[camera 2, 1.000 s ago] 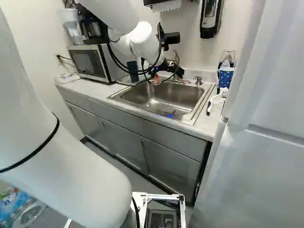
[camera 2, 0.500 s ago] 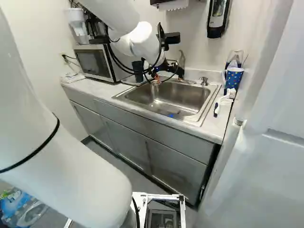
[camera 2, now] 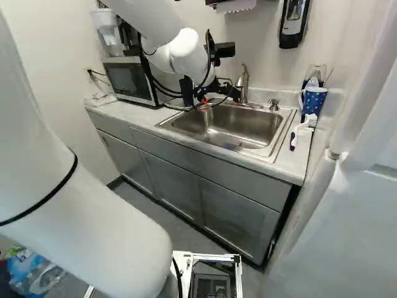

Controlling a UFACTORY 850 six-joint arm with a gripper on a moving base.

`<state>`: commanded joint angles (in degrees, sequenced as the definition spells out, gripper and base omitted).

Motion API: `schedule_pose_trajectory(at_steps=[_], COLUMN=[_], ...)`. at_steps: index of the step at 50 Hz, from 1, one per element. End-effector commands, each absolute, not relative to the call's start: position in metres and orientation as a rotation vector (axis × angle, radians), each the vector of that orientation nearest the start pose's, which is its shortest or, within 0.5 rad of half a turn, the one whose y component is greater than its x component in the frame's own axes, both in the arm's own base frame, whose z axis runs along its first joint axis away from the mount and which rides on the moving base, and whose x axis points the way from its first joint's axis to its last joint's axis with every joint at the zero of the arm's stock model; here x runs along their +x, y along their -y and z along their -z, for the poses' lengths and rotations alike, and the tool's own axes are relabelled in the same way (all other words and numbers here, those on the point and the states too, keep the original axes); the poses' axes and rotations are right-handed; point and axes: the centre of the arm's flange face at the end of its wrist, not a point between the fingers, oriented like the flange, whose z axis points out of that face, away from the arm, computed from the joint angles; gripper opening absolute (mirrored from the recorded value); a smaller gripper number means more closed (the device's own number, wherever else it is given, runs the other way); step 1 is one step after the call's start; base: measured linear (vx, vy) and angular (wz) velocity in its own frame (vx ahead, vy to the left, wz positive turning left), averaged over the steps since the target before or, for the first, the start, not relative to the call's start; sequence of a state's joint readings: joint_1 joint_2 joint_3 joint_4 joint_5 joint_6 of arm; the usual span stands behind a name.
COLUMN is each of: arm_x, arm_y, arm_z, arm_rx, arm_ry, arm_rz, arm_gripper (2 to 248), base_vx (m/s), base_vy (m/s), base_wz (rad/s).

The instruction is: Rinse the cup and place it in the tray

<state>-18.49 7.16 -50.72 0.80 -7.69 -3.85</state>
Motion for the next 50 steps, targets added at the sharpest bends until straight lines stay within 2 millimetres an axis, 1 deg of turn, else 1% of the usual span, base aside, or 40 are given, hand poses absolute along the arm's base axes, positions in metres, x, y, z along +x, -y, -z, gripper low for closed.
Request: schedule_pose_trajectory(at_steps=[12,50], arm_x=[0.4373,0.4373], arm_y=[0.1460,0.1460], arm_z=[-0.5939,-0.5939], arm_rx=[-2.970,-2.970], arm_ry=[-0.401,-0.401], arm_rz=[1.379,1.379], arm_gripper=[247,247], base_vx=[-0.081,-0.099], base_vy=[0.095,0.066], base_wz=[-0.062,-0.212])
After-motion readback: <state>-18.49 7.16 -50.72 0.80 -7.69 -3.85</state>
